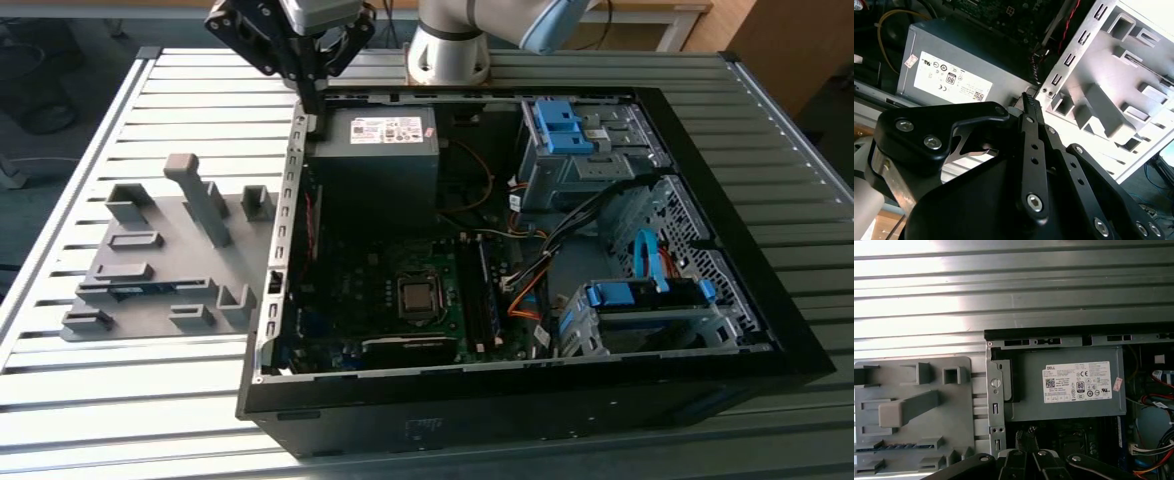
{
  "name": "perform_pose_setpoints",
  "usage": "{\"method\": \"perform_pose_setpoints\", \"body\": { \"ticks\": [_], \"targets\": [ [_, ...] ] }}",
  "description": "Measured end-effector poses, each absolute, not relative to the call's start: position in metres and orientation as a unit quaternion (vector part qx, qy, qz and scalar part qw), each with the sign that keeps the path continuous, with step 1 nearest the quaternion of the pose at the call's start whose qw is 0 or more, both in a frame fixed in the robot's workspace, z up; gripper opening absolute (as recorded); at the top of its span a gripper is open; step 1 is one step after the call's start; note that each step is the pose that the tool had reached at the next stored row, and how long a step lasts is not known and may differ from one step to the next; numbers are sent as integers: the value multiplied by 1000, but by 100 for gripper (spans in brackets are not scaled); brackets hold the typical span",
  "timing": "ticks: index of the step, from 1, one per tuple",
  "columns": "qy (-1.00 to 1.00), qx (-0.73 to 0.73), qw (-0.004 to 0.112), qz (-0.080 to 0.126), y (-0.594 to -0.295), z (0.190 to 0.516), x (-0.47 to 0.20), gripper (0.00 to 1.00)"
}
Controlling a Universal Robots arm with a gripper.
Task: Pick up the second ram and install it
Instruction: 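Reach for the second ram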
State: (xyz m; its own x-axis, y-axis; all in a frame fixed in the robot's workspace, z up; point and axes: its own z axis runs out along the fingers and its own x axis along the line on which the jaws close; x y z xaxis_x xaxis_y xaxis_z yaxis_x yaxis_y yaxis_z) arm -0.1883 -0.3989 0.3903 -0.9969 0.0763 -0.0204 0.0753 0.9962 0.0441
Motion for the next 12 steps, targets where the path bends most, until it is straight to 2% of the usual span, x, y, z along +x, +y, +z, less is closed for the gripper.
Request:
{"method": "perform_pose_setpoints", "body": {
  "ticks": [12],
  "targets": [
    [999,38,11,22,-399,390,-191,11]
  ]
}}
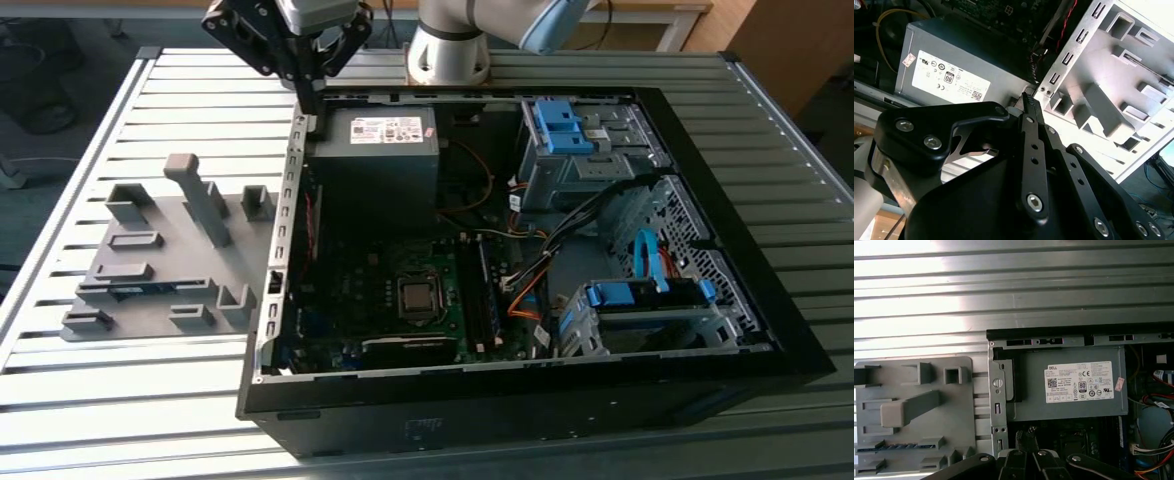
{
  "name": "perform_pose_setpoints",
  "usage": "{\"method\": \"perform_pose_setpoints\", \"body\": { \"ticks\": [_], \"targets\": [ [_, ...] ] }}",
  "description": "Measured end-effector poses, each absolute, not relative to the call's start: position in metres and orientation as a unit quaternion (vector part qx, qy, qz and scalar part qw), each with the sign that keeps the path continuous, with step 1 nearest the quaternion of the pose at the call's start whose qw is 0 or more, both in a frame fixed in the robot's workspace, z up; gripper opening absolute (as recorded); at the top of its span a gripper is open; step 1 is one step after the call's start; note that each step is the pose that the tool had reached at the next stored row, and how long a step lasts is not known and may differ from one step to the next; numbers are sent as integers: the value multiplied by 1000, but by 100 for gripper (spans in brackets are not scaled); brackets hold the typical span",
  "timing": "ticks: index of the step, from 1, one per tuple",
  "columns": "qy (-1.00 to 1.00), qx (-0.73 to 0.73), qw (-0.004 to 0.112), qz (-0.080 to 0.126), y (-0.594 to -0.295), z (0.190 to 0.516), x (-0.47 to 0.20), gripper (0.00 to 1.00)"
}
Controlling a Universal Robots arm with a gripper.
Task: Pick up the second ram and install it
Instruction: 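Reach for the second ram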
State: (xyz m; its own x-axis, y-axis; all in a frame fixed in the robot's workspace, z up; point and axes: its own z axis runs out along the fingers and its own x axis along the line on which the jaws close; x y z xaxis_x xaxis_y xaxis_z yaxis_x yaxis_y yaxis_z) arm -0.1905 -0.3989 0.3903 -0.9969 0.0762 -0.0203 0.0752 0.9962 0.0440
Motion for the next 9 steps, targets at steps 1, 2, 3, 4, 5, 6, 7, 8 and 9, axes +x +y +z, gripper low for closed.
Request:
{"method": "perform_pose_setpoints", "body": {
  "ticks": [1,2,3,4,5,6,7,8,9],
  "targets": [
    [999,38,11,22,-399,390,-191,11],
    [999,38,11,22,-399,390,-191,11],
    [999,38,11,22,-399,390,-191,11],
    [999,38,11,22,-399,390,-191,11],
    [999,38,11,22,-399,390,-191,11],
    [999,38,11,22,-399,390,-192,11],
    [999,38,11,22,-399,390,-192,11],
    [999,38,11,22,-399,390,-192,11],
    [999,38,11,22,-399,390,-192,11]
  ]
}}
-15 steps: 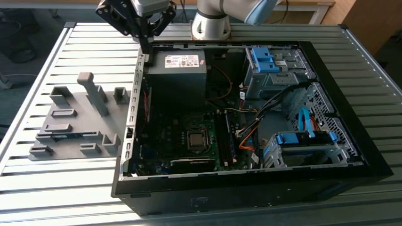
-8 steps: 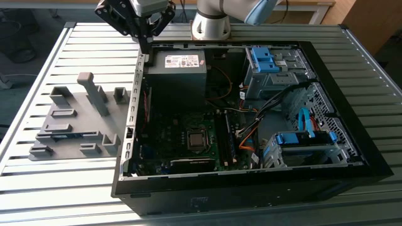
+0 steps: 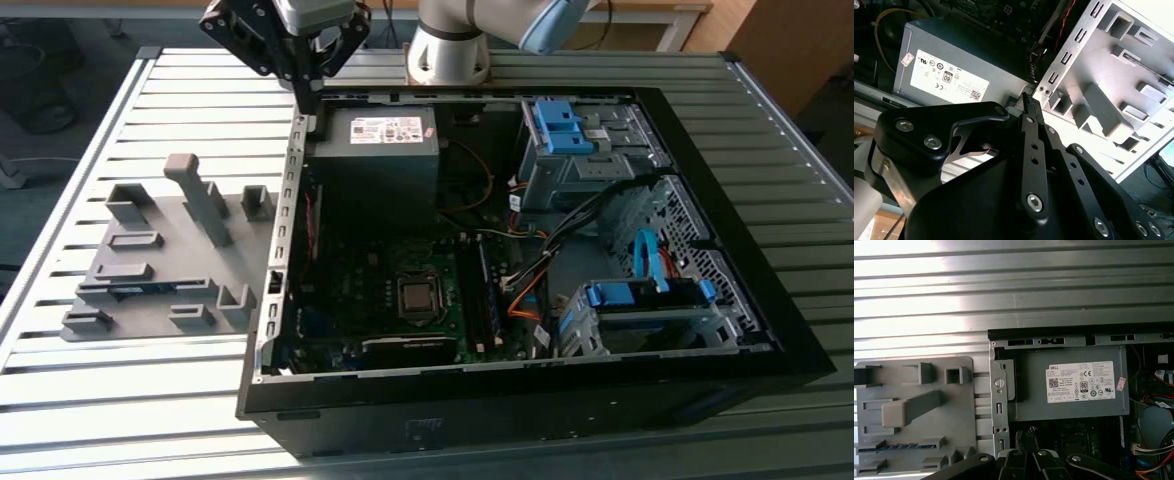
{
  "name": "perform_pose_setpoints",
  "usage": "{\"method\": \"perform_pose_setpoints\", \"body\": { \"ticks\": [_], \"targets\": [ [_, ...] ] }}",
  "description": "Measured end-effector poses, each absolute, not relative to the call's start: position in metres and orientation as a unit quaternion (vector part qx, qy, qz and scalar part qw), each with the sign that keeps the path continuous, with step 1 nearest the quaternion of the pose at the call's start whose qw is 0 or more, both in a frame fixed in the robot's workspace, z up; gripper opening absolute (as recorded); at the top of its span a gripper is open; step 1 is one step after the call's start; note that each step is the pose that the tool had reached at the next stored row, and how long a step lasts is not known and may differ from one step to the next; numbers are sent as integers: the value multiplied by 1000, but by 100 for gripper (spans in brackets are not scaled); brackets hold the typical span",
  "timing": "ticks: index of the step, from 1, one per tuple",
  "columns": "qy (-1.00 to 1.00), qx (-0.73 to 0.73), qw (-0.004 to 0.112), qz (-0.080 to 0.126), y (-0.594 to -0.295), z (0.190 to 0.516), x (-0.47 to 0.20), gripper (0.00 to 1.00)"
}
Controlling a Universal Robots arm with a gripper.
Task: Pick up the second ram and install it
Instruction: 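Reach for the second ram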
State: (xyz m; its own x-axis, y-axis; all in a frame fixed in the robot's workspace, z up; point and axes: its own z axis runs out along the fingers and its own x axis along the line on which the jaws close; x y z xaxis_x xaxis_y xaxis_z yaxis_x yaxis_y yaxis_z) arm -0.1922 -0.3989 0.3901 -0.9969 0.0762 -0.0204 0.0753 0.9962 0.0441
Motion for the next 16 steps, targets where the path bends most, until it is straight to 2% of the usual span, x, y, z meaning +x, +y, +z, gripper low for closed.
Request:
{"method": "perform_pose_setpoints", "body": {
  "ticks": [16],
  "targets": [
    [999,38,11,22,-399,390,-197,11]
  ]
}}
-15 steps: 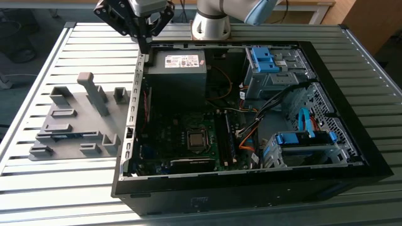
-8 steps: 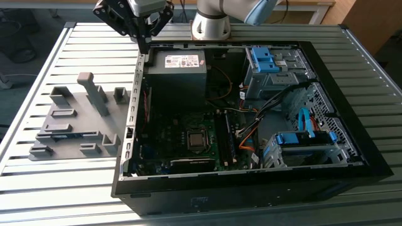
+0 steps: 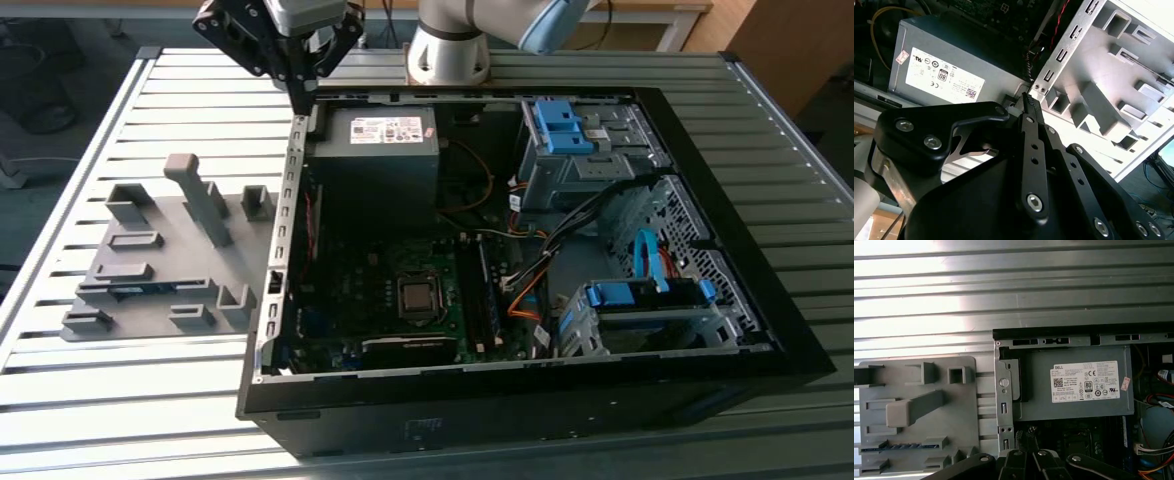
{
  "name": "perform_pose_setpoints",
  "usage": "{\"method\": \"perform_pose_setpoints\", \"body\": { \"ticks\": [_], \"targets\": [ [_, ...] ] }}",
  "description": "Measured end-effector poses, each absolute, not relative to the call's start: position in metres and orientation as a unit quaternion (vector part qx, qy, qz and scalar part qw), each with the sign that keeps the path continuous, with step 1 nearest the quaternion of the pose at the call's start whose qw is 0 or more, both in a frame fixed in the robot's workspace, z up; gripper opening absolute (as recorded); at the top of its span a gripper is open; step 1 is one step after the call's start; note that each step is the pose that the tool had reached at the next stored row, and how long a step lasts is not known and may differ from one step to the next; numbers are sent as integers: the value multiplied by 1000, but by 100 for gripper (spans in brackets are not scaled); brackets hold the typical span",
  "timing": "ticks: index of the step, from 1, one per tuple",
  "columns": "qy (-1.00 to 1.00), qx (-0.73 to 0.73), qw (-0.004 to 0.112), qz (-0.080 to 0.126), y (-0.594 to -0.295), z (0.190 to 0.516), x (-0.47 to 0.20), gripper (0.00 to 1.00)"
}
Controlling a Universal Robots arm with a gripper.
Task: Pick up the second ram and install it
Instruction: 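Reach for the second ram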
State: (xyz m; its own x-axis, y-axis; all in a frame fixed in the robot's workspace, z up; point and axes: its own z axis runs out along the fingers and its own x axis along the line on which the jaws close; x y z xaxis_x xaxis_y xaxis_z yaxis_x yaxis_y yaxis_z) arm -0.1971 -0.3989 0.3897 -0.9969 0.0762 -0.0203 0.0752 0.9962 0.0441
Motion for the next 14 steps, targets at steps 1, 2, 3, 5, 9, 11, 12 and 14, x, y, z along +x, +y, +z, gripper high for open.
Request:
{"method": "perform_pose_setpoints", "body": {
  "ticks": [1,2,3,5,9,11,12,14],
  "targets": [
    [999,38,11,22,-399,390,-197,11],
    [999,38,11,22,-399,390,-198,11],
    [999,38,11,22,-399,390,-198,11],
    [999,38,11,22,-399,390,-198,11],
    [999,38,11,22,-399,390,-199,11],
    [999,38,11,22,-399,390,-199,11],
    [999,38,11,22,-399,390,-199,11],
    [999,38,11,22,-399,389,-200,11]
  ]
}}
